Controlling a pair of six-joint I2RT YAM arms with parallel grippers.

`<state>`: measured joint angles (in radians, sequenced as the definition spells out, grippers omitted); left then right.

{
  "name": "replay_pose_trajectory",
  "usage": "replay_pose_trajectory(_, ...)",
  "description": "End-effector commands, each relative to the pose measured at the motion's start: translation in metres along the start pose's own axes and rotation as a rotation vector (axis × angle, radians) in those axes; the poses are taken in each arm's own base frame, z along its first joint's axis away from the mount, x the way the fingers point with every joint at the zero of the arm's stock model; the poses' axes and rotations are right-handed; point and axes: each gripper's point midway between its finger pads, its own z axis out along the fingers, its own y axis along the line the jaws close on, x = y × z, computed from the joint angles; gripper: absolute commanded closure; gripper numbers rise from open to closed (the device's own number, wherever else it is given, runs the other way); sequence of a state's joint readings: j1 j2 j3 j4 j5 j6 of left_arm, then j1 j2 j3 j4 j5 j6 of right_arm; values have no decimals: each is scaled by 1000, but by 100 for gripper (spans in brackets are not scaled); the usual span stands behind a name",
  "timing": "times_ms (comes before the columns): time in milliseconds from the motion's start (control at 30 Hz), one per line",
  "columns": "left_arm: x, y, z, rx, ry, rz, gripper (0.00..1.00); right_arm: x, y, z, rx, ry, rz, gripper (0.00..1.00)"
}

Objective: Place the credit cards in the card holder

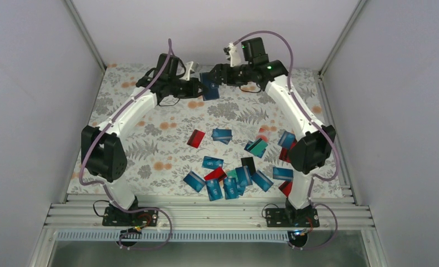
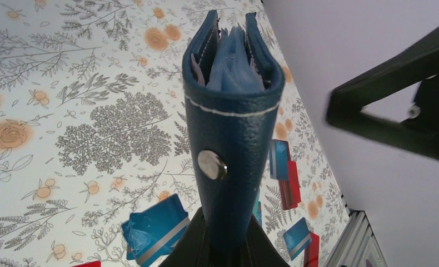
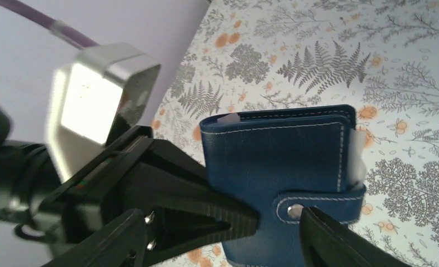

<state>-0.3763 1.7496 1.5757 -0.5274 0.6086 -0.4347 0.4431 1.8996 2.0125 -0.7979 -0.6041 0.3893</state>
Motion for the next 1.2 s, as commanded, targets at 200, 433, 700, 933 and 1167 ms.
replay_pose_trajectory(200,-12,-19,-4,-10,-28,49,98,21,-49,28,231,87,52,47)
replay_pose_trajectory(433,-14,-24,-4,5,-29,81,98,30,-76,34,339,112,69,54)
replay_pose_trajectory(700,-16,-18,-2,-41,-20,87,98,40,-177,30,528,82,162,55)
replay_pose_trajectory(933,-26,4,2,-138,1,63,98,22,-231,-16,595,36,253,61)
replay_pose_trajectory(1167,-20,19,13,-149,28,33,98,-6,-128,-22,178,-59,118,56)
